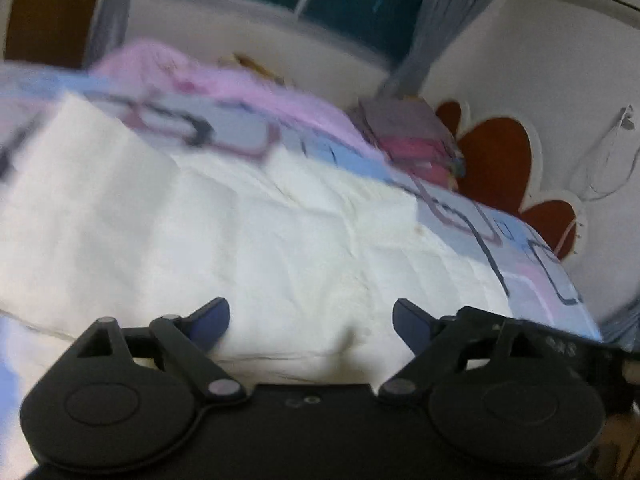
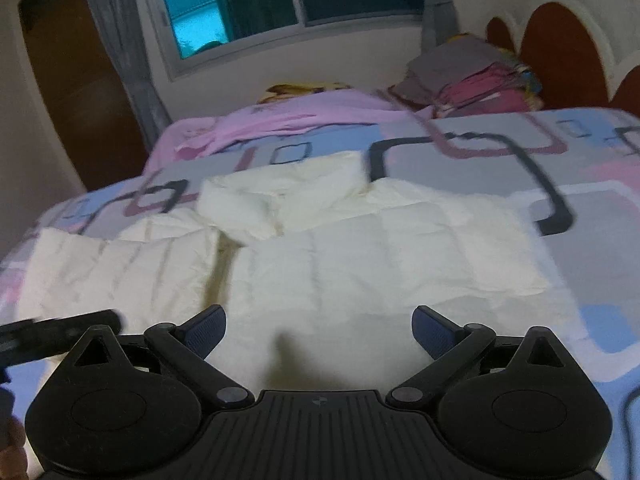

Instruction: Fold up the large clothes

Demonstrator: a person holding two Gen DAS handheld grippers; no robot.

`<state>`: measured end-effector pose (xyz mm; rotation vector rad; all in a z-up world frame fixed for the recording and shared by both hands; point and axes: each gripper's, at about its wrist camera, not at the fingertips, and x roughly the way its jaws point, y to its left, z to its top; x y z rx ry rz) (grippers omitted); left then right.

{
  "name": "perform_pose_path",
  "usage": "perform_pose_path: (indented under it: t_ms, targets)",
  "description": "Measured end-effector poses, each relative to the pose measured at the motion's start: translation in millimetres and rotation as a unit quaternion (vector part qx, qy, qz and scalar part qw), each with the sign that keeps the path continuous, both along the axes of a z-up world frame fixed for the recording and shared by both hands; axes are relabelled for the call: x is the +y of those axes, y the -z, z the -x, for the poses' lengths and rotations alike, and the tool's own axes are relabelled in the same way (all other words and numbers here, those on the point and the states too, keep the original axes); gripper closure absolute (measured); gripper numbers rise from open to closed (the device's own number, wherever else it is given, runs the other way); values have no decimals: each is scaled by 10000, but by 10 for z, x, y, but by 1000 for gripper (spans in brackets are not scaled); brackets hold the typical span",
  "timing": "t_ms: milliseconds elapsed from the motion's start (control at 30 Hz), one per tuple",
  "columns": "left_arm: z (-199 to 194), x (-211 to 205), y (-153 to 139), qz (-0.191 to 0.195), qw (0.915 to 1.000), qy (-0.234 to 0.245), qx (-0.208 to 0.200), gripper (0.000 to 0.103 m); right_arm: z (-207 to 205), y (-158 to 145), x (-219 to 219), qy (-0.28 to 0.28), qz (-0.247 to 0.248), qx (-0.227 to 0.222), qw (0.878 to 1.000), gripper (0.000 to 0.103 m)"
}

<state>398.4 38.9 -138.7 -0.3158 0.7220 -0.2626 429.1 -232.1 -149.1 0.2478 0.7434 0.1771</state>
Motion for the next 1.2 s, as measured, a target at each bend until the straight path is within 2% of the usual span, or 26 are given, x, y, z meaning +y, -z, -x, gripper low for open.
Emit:
perform_pose_path:
  t_ms: [167,300,400,433,467,500,567,600,800,900,1033,1133,1167,1200]
  targets:
    - [320,437,-146,-587,9953,-678,-356,17,-249,157,350,-449,-181,137,9987,5]
    - [501,848,-134,-805,9883,-1279,-202,19,-456,355,643,-630,-235,391,9970,5]
    - [529,974,-48,-1091,9829,-1481,-56,20,-507,453,787,-681,-181,421,9966,8]
    - [540,1000,-23,-1244,9807,-1510,-17,20,-512,471,809,-709,-199,416,9964,38]
    - [534,999,16,-1426,9779,-1527,19,21,-524,473,819,-756,-274,454,9957,62]
    - [511,980,33,-1540,9763,-1522,43,22,-526,462,828,-736,-309,495,9956,66]
    - [482,937,98,-1687,9750,-1447,60,23,-513,416,824,-758,-292,454,9957,90]
    - [443,895,120,-1775,9742,-1395,53,23,-492,363,790,-775,-335,404,9956,92]
    - [345,596,201,-2307,9669,-1071,-214,24,-341,-128,331,-440,-320,-211,9983,94]
    - [251,492,214,-2396,9654,-982,-316,26,-296,-233,-20,-193,-161,-210,9995,94]
    - [135,367,272,-2453,9655,-810,-323,29,-229,-140,-427,170,194,16,9997,94]
    - [66,289,358,-2615,9631,-593,-239,41,-227,21,-633,400,319,256,9984,94]
    - [41,278,402,-2669,9622,-522,-144,55,-228,82,-671,442,373,338,9978,94]
    - [25,267,454,-2681,9623,-462,-56,60,-212,138,-699,438,473,408,9971,94]
